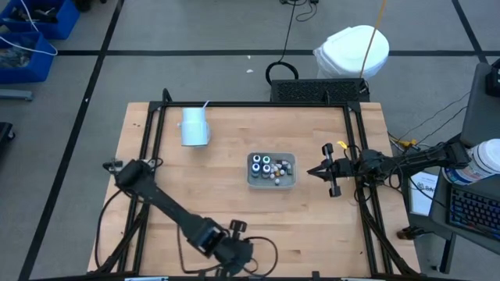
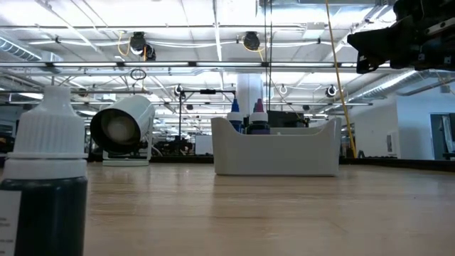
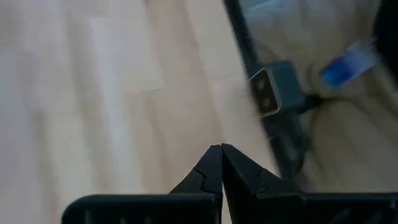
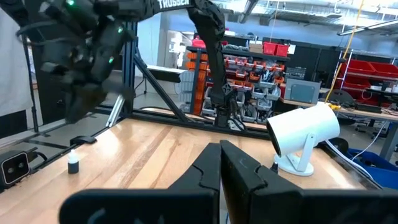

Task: Pick & Place food coloring
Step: Put the small green food coloring bottle into the white container

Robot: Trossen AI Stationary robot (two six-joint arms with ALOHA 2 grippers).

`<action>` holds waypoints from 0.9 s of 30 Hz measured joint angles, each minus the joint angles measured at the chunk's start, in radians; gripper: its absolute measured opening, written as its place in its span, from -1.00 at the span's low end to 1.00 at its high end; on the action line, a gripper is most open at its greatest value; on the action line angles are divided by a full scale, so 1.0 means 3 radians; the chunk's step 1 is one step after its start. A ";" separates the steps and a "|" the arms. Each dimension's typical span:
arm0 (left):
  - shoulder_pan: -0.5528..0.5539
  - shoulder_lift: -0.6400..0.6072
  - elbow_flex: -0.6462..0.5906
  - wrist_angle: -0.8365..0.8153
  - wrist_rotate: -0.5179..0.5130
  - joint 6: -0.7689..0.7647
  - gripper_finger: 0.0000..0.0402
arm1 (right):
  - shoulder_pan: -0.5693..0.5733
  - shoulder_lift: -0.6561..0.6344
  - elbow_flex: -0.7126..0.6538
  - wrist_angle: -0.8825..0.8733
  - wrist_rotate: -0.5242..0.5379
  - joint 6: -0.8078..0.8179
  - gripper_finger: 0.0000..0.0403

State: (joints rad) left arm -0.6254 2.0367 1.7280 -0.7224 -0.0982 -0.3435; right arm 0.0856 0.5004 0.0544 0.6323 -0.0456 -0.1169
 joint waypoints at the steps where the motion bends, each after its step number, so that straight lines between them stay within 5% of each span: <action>1: 0.0011 0.0045 0.0002 0.0068 0.0109 -0.0058 -0.93 | 0.0000 0.0002 0.0000 0.0000 0.0000 0.0003 -1.00; 16: 0.0024 0.0135 -0.0073 0.0202 0.0280 -0.0081 0.13 | 0.0000 0.0015 -0.0001 -0.0076 0.0001 0.0011 -1.00; 27: 0.0004 0.0139 -0.0516 0.0648 0.0344 -0.0148 0.30 | 0.0000 0.0015 0.0000 -0.0079 0.0001 0.0002 -1.00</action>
State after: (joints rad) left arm -0.6243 2.0784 1.5731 -0.5280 0.0050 -0.3880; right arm 0.0856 0.5049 0.0544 0.6086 -0.0452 -0.1162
